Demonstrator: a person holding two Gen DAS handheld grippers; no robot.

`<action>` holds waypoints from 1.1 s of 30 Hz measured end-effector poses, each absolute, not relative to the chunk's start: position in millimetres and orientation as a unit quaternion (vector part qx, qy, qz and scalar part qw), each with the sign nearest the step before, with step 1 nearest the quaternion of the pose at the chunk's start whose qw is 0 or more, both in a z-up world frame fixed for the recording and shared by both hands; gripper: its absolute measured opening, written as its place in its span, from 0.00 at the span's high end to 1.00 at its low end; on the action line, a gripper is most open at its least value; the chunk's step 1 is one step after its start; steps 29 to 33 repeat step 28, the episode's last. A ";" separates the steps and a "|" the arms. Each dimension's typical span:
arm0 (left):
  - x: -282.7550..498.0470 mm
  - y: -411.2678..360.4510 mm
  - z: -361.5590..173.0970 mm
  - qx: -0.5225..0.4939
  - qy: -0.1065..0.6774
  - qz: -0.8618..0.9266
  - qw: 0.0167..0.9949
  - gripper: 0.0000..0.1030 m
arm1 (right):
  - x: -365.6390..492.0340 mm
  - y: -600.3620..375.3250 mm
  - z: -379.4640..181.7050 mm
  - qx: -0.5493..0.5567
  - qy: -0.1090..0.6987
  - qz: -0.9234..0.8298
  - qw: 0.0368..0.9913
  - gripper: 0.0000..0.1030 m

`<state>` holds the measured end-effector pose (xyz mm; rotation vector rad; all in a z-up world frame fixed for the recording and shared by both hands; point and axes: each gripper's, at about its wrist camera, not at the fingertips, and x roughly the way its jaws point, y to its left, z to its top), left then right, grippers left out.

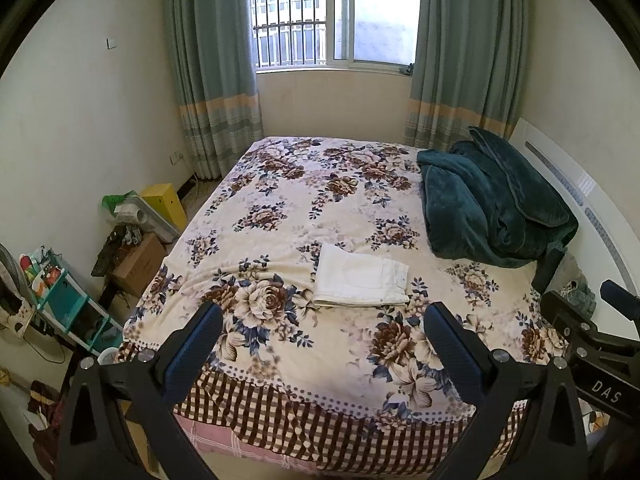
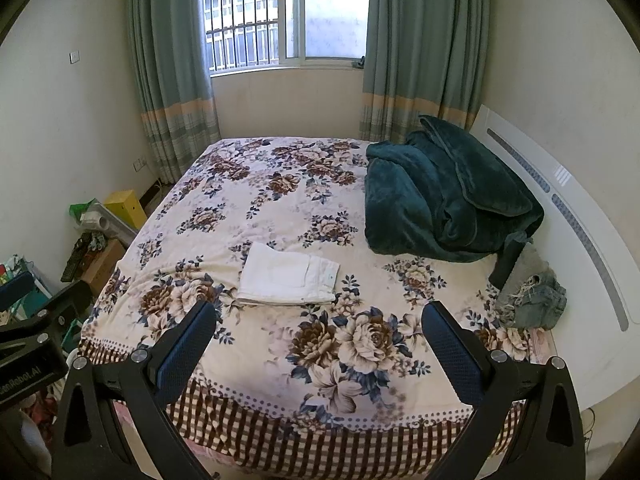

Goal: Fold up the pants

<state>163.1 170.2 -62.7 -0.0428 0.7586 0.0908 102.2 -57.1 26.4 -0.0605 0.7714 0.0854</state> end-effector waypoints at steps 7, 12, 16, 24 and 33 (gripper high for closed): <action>164.8 171.4 -63.4 -0.020 0.371 0.043 0.927 0.00 | 100.2 -58.6 25.7 -0.031 0.376 0.041 0.925 0.00; 160.7 172.4 -62.7 -0.020 0.373 0.044 0.926 0.00 | 100.4 -59.4 26.0 -0.029 0.377 0.042 0.925 0.00; 159.9 173.8 -62.2 -0.021 0.373 0.046 0.927 0.00 | 97.7 -60.0 25.1 -0.028 0.378 0.043 0.925 0.00; 159.7 175.8 -62.7 -0.022 0.372 0.049 0.927 0.00 | 93.1 -61.5 24.1 -0.031 0.375 0.044 0.926 0.00; 160.6 176.1 -62.8 -0.022 0.371 0.048 0.927 0.00 | 93.4 -61.3 24.3 -0.030 0.375 0.044 0.925 0.00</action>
